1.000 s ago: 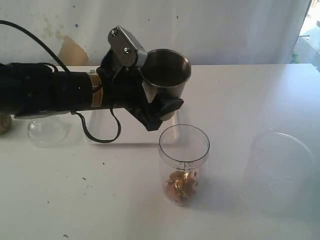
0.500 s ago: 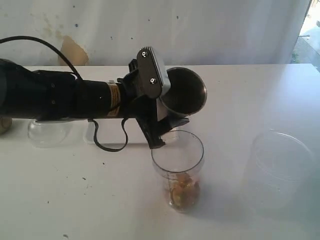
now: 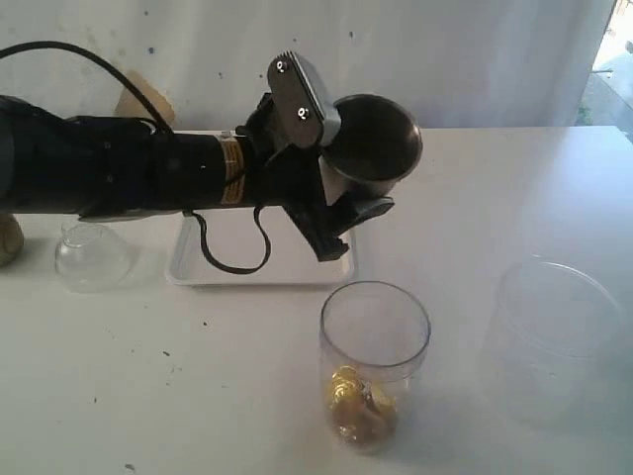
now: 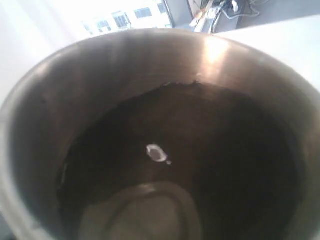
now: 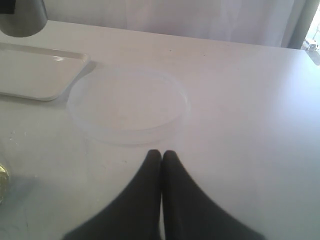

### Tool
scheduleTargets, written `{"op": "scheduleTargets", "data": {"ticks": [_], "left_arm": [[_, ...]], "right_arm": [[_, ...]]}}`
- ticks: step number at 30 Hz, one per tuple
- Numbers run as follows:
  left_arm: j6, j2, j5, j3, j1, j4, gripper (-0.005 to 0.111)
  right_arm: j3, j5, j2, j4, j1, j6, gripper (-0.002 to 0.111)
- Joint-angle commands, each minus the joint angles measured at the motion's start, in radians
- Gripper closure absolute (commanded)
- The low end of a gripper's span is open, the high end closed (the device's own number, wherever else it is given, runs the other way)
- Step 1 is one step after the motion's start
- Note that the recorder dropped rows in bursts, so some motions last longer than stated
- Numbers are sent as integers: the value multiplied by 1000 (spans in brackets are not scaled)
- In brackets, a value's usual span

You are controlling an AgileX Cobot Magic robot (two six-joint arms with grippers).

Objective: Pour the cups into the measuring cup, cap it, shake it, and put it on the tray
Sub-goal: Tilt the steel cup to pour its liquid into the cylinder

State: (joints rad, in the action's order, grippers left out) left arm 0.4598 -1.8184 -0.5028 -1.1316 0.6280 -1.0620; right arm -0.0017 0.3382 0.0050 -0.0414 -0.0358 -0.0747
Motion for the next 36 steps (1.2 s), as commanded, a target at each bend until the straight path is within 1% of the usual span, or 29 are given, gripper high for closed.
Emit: {"op": "scheduleTargets", "data": {"ticks": [1, 3, 5, 8, 11, 13, 14, 17, 20, 22, 28, 32, 36], "left_arm": [[61, 16, -91, -32, 0, -15, 107], [17, 16, -115, -32, -10, -33, 107], [20, 18, -150, -32, -28, -48, 107], [97, 39, -210, -32, -70, -100, 107], [166, 63, -270, -32, -118, -190, 107], [175, 66, -325, -32, -138, -258, 107], [175, 66, -348, -32, -140, -304, 107], [168, 66, -353, -32, -138, -445, 107], [168, 66, -355, -32, -138, -515, 107], [161, 66, -341, -32, -138, -517, 107], [57, 66, -334, -32, -138, -519, 107], [56, 66, -328, -32, -138, -519, 107], [58, 66, -280, -32, -138, -519, 107]], "right_arm": [[2, -1, -5, 5, -4, 0, 108], [2, -1, -5, 5, -4, 0, 108], [2, -1, -5, 5, -4, 0, 108], [2, -1, -5, 5, -4, 0, 108], [2, -1, -5, 5, -4, 0, 108], [2, -1, -5, 5, -4, 0, 108], [2, -1, -5, 5, -4, 0, 108], [2, -1, -5, 5, -4, 0, 108], [2, -1, -5, 5, -4, 0, 108], [2, -1, -5, 5, -4, 0, 108], [2, -1, -5, 5, -4, 0, 108], [2, -1, -5, 5, -4, 0, 108], [2, -1, -5, 5, -4, 0, 108]]}}
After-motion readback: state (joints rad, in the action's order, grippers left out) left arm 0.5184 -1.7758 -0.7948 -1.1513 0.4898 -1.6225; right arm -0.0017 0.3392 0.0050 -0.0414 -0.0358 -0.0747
